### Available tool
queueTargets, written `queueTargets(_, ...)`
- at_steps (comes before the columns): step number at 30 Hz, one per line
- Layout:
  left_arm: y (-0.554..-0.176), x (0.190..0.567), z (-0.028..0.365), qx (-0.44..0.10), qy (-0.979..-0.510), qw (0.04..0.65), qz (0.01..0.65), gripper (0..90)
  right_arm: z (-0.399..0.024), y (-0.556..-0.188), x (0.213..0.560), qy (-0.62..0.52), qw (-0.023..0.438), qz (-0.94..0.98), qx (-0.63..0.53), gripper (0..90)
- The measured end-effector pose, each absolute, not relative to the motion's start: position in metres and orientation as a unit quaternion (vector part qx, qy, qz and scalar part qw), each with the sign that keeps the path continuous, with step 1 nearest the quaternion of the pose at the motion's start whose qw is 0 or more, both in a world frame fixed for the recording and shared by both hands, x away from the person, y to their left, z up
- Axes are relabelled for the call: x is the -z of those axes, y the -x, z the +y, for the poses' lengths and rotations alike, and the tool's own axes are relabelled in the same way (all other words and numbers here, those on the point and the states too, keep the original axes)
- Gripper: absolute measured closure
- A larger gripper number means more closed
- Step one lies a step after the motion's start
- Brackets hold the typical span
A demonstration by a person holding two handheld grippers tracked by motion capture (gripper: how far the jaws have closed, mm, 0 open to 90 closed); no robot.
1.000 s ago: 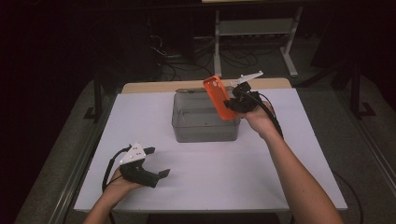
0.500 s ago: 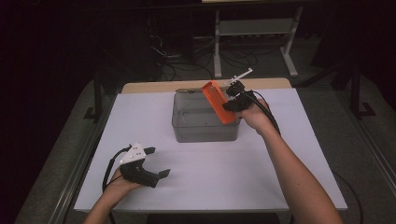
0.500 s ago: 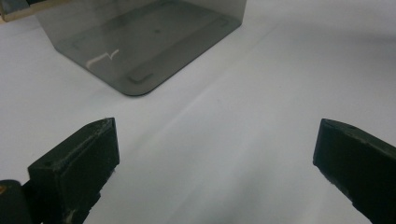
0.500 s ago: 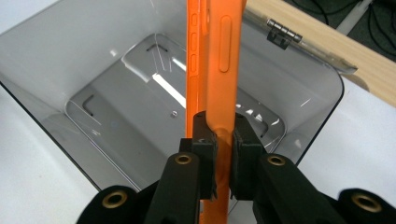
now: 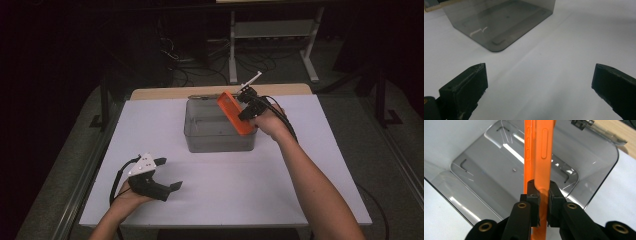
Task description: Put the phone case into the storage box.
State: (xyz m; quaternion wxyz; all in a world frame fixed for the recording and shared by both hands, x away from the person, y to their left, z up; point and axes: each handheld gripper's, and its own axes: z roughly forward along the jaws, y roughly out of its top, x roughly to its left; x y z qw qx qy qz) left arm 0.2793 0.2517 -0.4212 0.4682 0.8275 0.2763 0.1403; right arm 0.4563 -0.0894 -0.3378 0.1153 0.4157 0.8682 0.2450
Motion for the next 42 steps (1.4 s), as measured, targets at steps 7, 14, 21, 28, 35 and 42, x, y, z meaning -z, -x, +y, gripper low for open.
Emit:
queueTargets(7, -0.280, 0.421, 0.252, -0.141, -0.828, 0.467, 0.275, 0.0, -0.084, -0.461, 0.340, -0.425, 0.098, 0.872, -0.221, 81.5)
queueTargets(14, -0.279, 0.421, 0.252, -0.140, -0.827, 0.469, 0.275, 0.0, -0.081, -0.467, 0.342, -0.438, 0.085, 0.872, -0.202, 81.4)
queueTargets(21, -0.279, 0.421, 0.251, -0.139, -0.827, 0.470, 0.276, 0.0, -0.077, -0.473, 0.342, -0.445, 0.067, 0.876, -0.174, 81.3)
queueTargets(28, -0.279, 0.420, 0.252, -0.140, -0.825, 0.472, 0.276, 0.0, -0.074, -0.478, 0.344, -0.455, 0.057, 0.876, -0.152, 81.3)
queueTargets(35, -0.278, 0.420, 0.251, -0.139, -0.824, 0.474, 0.278, 0.0, -0.074, -0.485, 0.347, -0.471, 0.047, 0.870, -0.137, 81.3)
queueTargets(42, -0.278, 0.420, 0.252, -0.140, -0.824, 0.474, 0.276, 0.0, -0.075, -0.489, 0.348, -0.490, 0.036, 0.862, -0.121, 81.1)
